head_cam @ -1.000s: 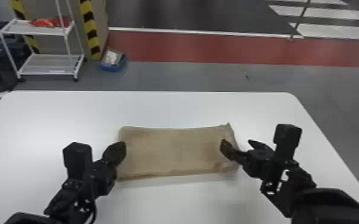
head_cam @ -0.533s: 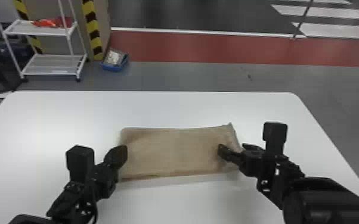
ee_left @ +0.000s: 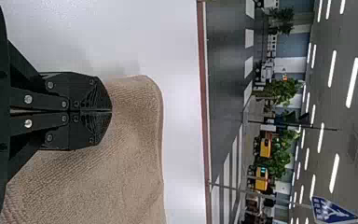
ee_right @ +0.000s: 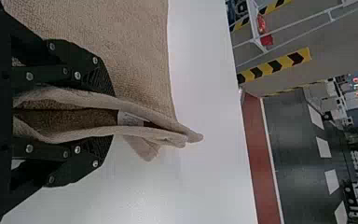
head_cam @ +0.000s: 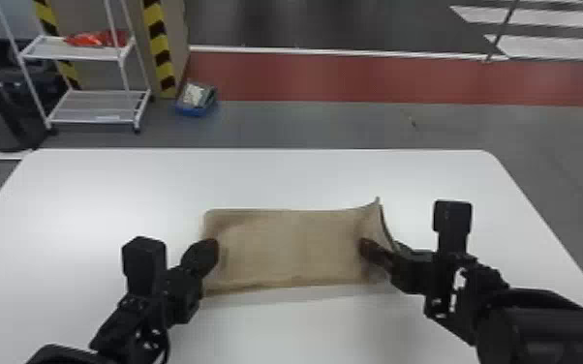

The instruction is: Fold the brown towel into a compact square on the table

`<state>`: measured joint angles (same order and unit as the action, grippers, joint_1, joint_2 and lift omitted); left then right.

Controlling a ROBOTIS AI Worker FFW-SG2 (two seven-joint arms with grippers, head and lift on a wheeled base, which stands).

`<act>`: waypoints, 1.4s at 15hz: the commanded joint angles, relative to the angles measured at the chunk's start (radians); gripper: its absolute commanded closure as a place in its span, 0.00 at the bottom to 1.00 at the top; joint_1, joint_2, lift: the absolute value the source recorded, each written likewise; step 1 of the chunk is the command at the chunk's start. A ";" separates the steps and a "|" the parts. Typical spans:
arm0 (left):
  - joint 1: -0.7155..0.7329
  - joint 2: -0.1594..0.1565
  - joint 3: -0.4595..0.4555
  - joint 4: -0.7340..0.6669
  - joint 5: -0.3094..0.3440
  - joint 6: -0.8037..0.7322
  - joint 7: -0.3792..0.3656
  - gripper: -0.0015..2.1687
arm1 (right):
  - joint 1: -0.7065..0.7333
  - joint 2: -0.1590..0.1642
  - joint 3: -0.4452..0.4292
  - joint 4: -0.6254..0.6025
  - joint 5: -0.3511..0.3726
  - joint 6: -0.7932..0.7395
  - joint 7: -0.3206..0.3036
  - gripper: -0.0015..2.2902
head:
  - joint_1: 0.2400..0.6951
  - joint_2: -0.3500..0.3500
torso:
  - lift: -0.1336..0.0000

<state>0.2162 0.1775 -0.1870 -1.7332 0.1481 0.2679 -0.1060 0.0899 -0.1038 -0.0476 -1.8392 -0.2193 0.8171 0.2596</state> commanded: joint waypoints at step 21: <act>-0.015 -0.009 -0.091 -0.016 -0.012 0.072 -0.026 0.98 | -0.124 0.049 0.222 -0.092 -0.199 0.219 -0.011 0.72 | 1.00 0.60 | 0.08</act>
<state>0.2018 0.1684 -0.2761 -1.7494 0.1365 0.3399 -0.1317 -0.0284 -0.0549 0.1554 -1.9469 -0.4235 1.0420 0.2495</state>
